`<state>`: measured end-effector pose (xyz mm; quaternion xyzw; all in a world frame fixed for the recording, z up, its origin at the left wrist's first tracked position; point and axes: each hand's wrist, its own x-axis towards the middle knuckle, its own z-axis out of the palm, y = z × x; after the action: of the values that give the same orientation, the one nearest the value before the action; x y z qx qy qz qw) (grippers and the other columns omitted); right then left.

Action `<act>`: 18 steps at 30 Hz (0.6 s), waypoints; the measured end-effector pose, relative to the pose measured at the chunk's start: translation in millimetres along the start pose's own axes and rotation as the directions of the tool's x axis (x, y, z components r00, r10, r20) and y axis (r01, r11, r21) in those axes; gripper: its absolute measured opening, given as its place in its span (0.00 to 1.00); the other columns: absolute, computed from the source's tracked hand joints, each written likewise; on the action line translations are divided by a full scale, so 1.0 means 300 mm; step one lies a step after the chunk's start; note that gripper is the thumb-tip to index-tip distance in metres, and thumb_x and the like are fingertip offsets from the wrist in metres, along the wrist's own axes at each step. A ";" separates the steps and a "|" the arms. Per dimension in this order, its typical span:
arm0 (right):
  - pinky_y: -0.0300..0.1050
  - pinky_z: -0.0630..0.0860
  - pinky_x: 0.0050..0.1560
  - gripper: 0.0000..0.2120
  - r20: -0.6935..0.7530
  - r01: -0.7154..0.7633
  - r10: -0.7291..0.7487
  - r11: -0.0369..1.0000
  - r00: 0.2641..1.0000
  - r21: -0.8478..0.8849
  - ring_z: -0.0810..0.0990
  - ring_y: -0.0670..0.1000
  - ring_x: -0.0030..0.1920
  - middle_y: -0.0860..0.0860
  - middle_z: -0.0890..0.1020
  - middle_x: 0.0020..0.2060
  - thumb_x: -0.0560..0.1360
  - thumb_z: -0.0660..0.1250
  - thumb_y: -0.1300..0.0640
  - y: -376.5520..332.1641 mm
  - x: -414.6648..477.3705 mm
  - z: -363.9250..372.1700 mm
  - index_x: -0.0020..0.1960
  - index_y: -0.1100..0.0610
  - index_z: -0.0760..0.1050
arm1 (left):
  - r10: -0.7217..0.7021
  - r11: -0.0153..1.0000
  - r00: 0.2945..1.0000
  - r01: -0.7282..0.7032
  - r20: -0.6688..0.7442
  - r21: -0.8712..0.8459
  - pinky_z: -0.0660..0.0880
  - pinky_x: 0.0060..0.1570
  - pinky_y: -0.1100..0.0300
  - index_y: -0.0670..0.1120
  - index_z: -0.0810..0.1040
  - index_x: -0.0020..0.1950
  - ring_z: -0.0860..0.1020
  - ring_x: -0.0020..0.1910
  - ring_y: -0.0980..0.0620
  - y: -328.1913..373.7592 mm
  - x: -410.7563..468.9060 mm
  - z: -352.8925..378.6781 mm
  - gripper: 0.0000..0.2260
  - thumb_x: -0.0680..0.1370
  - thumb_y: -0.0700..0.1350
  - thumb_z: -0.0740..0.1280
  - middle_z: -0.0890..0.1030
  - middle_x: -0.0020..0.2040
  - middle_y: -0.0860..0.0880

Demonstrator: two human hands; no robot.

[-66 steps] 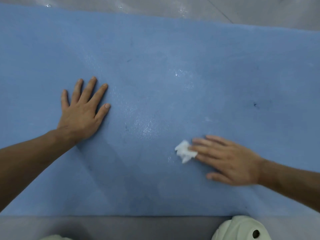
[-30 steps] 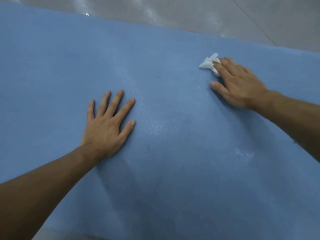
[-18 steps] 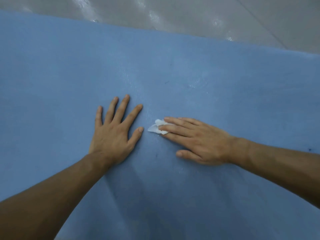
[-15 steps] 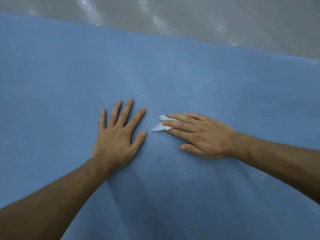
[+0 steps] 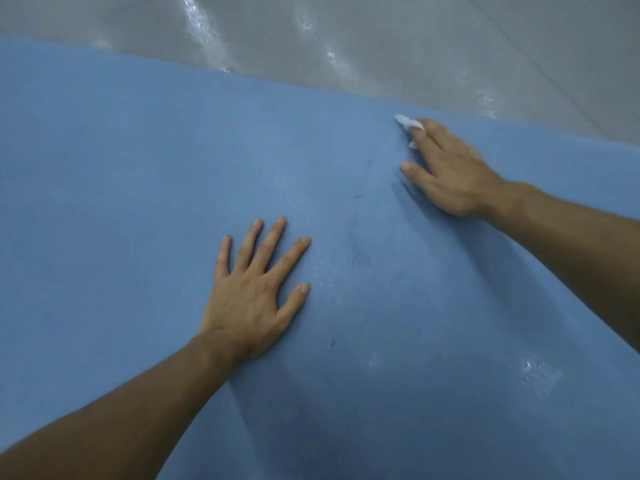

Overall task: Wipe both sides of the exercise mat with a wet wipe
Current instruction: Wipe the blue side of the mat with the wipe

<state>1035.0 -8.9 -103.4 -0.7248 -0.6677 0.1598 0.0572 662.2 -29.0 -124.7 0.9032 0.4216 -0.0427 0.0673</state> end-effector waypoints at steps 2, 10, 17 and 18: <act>0.57 0.54 0.81 0.37 0.080 0.168 -0.165 0.985 0.983 -0.034 0.48 0.51 0.84 0.47 0.51 0.84 0.81 0.46 0.33 -0.047 -0.103 0.026 0.85 0.46 0.43 | 0.000 1.000 1.000 0.000 0.003 -0.001 0.47 0.79 0.36 0.62 0.51 0.84 0.44 0.84 0.48 0.000 0.000 -0.001 0.29 0.83 0.65 0.48 0.46 0.85 0.54; 0.51 0.50 0.82 0.31 0.176 0.554 -0.528 0.812 0.831 -0.182 0.48 0.53 0.84 0.51 0.52 0.84 0.87 0.46 0.40 -0.054 -0.483 0.123 0.84 0.56 0.55 | -0.003 1.000 1.000 0.002 0.007 0.005 0.47 0.79 0.36 0.63 0.50 0.84 0.44 0.84 0.49 -0.003 0.003 0.003 0.29 0.82 0.65 0.48 0.46 0.85 0.55; 0.55 0.54 0.79 0.37 -0.008 -0.053 0.053 0.972 0.999 -0.228 0.54 0.53 0.83 0.51 0.60 0.82 0.81 0.42 0.33 0.225 -0.280 -0.014 0.84 0.52 0.54 | -0.006 1.000 1.000 0.006 -0.002 -0.001 0.46 0.80 0.37 0.63 0.50 0.84 0.45 0.84 0.49 -0.002 0.002 0.005 0.29 0.82 0.65 0.48 0.47 0.85 0.55; 0.57 0.56 0.79 0.38 -0.033 -0.117 0.112 0.971 0.993 -0.209 0.55 0.54 0.83 0.52 0.60 0.82 0.80 0.43 0.33 0.241 -0.245 -0.031 0.84 0.53 0.55 | -0.006 1.000 1.000 0.006 -0.003 -0.002 0.46 0.80 0.37 0.63 0.50 0.84 0.45 0.84 0.49 -0.001 0.002 0.005 0.29 0.82 0.65 0.48 0.47 0.85 0.55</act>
<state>1102.3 -87.5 -104.5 -0.7657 -0.6373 0.0839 -0.0222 662.4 -28.7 -126.4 0.9020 0.4243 -0.0412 0.0677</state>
